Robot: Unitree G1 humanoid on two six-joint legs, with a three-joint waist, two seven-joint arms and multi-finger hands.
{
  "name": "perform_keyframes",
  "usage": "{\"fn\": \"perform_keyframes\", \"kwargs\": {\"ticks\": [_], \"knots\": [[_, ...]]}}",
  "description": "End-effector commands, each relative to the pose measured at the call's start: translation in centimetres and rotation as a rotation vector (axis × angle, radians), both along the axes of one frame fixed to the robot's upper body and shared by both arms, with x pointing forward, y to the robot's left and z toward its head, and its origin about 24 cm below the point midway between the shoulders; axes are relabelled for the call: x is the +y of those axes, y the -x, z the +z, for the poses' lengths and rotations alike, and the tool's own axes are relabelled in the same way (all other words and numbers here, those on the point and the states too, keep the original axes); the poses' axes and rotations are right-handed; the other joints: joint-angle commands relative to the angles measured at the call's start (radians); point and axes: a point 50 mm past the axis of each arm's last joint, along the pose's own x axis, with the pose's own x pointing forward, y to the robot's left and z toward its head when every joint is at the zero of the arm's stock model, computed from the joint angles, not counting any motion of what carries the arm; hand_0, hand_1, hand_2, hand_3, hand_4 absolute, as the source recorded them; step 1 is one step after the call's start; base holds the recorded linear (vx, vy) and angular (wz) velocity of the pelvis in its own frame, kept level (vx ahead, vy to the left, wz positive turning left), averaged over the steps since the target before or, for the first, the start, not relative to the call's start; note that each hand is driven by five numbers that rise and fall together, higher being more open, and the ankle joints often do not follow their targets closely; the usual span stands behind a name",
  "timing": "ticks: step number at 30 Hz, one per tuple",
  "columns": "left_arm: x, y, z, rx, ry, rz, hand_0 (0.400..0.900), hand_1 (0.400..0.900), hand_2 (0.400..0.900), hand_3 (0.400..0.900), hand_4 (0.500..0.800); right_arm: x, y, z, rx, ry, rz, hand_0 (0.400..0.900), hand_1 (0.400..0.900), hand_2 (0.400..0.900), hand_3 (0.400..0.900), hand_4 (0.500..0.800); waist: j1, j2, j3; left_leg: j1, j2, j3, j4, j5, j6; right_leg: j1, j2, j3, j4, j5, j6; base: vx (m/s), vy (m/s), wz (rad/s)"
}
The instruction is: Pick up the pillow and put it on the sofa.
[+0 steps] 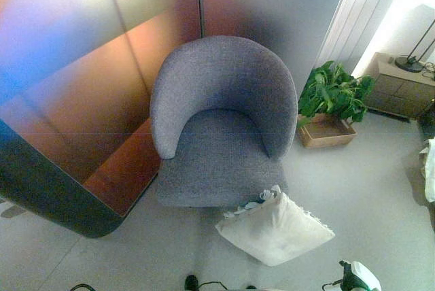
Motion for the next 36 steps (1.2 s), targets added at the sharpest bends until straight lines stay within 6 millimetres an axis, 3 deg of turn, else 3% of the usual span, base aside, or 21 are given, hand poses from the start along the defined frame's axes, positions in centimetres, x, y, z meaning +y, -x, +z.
{"fn": "perform_keyframes", "kwargs": {"ticks": [1,10,13,20,29,36], "knots": [[1.2,-0.6,0.4,-0.006,-0.021,0.066,0.900,0.900,0.900,0.900,0.800,-1.4,-3.2,1.7,-0.126,0.097,0.046,0.900,0.900,0.900,0.900,0.800,-0.002,-0.045,0.025,0.071,-0.023,0.016,-0.005,-0.113,0.017,-0.040,-0.010,-0.001,-0.002,0.051,0.063,0.00,0.000,0.00],[1.5,-0.6,0.6,-0.022,-0.023,0.114,0.900,0.900,0.900,0.900,0.800,-1.6,-4.0,2.2,-0.170,0.089,0.074,0.900,0.900,0.900,0.900,0.800,0.006,-0.049,0.030,0.060,-0.024,0.012,-0.005,-0.109,0.014,-0.051,-0.016,-0.008,-0.002,0.059,0.070,0.03,-0.024,0.00],[1.7,-1.4,0.7,-0.040,-0.033,0.140,0.900,0.900,0.900,0.900,0.800,-1.6,-5.3,2.7,-0.199,0.098,0.087,0.900,0.900,0.900,0.900,0.800,0.011,-0.046,0.047,0.035,-0.023,0.012,-0.005,-0.099,0.013,-0.075,-0.020,-0.008,-0.002,0.067,0.071,-0.02,-0.055,0.01],[2.3,-4.4,1.5,-0.123,-0.035,0.150,0.900,0.900,0.900,0.900,0.800,-3.1,-9.6,5.4,-0.323,0.141,0.116,0.900,0.900,0.900,0.900,0.800,0.020,-0.022,0.127,-0.057,-0.025,-0.006,-0.005,-0.071,0.014,-0.166,-0.028,-0.012,-0.002,0.093,0.069,-0.11,-0.038,0.02],[2.5,-6.3,2.0,-0.151,-0.038,0.126,0.900,0.900,0.900,0.900,0.800,-4.3,-12.2,7.9,-0.412,0.189,0.152,0.900,0.900,0.900,0.900,0.800,0.029,-0.012,0.185,-0.121,-0.032,-0.026,-0.005,-0.053,0.020,-0.220,-0.029,-0.021,0.008,0.099,0.063,-0.01,-0.038,0.04],[2.7,-8.2,2.7,-0.200,-0.043,0.135,0.900,0.900,0.900,0.900,0.800,-5.6,-15.5,11.5,-0.519,0.256,0.199,0.900,0.900,0.900,0.900,0.800,0.033,0.012,0.252,-0.180,-0.038,-0.041,-0.005,-0.035,0.017,-0.285,-0.029,-0.027,0.036,0.095,0.054,-0.05,-0.016,-0.02]]}}
